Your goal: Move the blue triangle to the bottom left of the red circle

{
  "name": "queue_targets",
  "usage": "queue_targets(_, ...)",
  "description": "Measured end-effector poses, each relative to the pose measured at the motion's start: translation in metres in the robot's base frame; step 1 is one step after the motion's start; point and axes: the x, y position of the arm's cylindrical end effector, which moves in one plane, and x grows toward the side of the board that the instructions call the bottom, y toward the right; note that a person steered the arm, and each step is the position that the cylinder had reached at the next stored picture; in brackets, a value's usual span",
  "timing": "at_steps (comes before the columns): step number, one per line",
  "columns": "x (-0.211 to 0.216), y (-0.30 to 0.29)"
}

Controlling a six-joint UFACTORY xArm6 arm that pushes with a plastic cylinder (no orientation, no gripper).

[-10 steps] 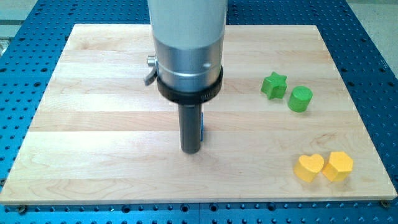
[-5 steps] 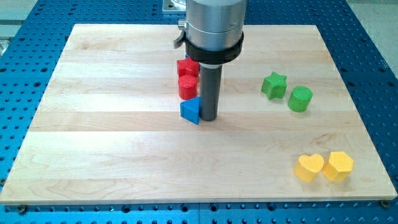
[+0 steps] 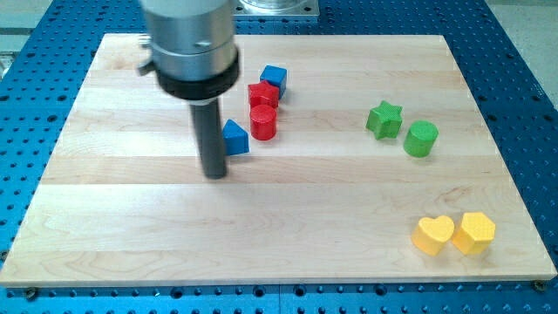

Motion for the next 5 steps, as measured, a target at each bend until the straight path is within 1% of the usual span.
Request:
queue_targets(1,-0.02,-0.04)
queue_targets(3,-0.027,0.06)
queue_targets(4,-0.028,0.059)
queue_targets(5,-0.009,0.012)
